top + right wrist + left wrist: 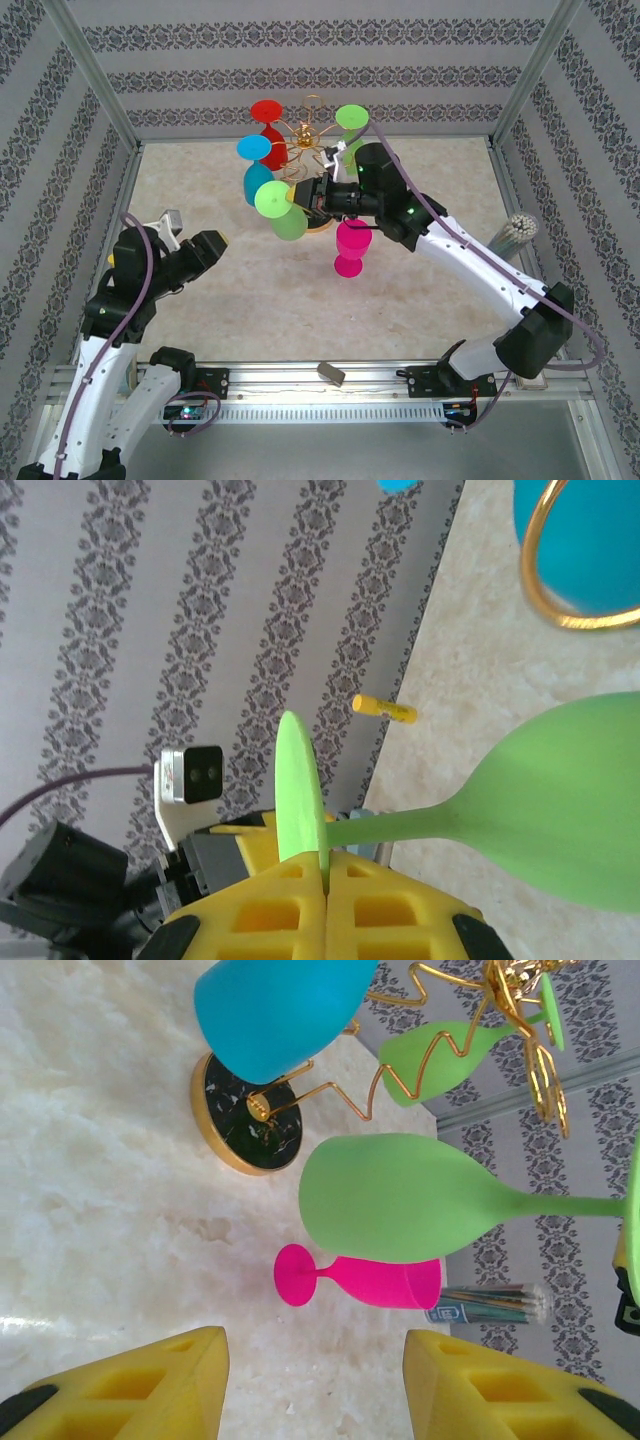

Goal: Take the wine glass off the wine glass rack

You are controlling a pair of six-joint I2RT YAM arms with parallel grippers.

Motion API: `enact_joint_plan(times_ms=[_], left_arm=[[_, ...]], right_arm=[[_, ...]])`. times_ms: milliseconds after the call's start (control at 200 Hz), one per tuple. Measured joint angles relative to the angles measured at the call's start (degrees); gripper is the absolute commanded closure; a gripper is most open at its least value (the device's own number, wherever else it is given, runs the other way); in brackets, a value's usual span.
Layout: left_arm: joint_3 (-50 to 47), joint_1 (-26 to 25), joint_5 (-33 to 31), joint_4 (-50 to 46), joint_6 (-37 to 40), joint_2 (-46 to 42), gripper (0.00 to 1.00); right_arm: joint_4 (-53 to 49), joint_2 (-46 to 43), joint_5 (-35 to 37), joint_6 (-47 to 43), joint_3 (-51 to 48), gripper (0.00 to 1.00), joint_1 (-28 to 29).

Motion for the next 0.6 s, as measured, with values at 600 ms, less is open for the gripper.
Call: enact_joint_plan(times_ms=[600], left_arm=[[0.09,0.0,-0.74,-10.16,0.17,-1.62,0.43]], right_arm=[[-2.75,-4.24,8.33,-15.32,-9.14,1.0,13.0]])
